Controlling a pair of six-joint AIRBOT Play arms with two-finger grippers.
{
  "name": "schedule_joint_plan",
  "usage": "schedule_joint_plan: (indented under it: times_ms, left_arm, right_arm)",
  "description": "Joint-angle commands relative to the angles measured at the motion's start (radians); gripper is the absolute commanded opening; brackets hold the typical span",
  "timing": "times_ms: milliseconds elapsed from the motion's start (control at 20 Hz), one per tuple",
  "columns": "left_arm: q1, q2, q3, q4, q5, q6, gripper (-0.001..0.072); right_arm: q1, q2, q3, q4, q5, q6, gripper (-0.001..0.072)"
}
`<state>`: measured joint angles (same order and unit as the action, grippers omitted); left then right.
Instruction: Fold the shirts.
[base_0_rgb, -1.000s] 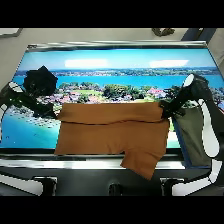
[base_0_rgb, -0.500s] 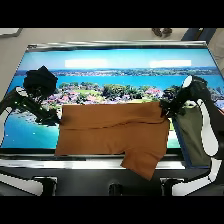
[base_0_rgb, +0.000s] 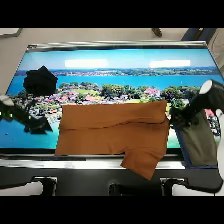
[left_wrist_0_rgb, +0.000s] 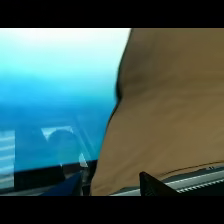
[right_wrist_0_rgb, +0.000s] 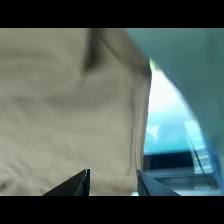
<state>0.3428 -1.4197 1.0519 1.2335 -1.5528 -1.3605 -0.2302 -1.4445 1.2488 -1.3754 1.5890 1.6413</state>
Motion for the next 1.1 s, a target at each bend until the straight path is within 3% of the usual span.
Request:
schedule_joint_plan:
  times_ms: [0, 300, 500, 550, 600, 650, 700, 750, 900, 1050]
  left_arm:
    - [0.047, 0.179, -0.314, 0.020, 0.132, 0.031, 0.0435]
    - [0.060, 0.236, -0.499, -0.022, 0.255, 0.064, 0.0434]
    - [0.059, 0.236, -0.523, -0.075, 0.312, 0.061, 0.0346]
    - [0.059, 0.236, -0.523, -0.075, 0.318, 0.060, 0.0203]
    - [0.058, 0.236, -0.523, -0.083, 0.320, 0.060, 0.0175]
    - [0.058, 0.236, -0.523, -0.090, 0.317, 0.064, 0.0071]
    - [0.058, 0.236, -0.523, -0.101, 0.315, 0.072, 0.0032]
    - [0.058, 0.236, -0.523, -0.112, 0.315, 0.080, 0.0031]
    - [0.058, 0.236, -0.523, -0.116, 0.304, 0.080, 0.0031]
    - [0.058, 0.236, -0.523, -0.116, 0.285, 0.082, 0.0030]
  right_arm:
    - [-0.016, 0.180, -0.276, 0.003, -0.121, -0.013, 0.0389]
    - [-0.016, 0.266, -0.369, 0.003, -0.151, -0.022, 0.0387]
    - [-0.016, 0.268, -0.371, 0.002, -0.121, -0.038, 0.0387]
    - [-0.016, 0.275, -0.380, 0.002, -0.121, -0.037, 0.0388]
    - [-0.016, 0.290, -0.403, 0.003, -0.122, -0.038, 0.0388]
    - [-0.016, 0.309, -0.443, 0.003, -0.128, -0.039, 0.0391]
    - [-0.016, 0.328, -0.494, 0.003, -0.138, -0.045, 0.0404]
    - [-0.016, 0.343, -0.553, 0.012, -0.147, -0.050, 0.0436]
    - [-0.016, 0.355, -0.672, 0.152, -0.197, -0.124, 0.0440]
    - [-0.016, 0.355, -0.730, 0.195, -0.273, -0.127, 0.0439]
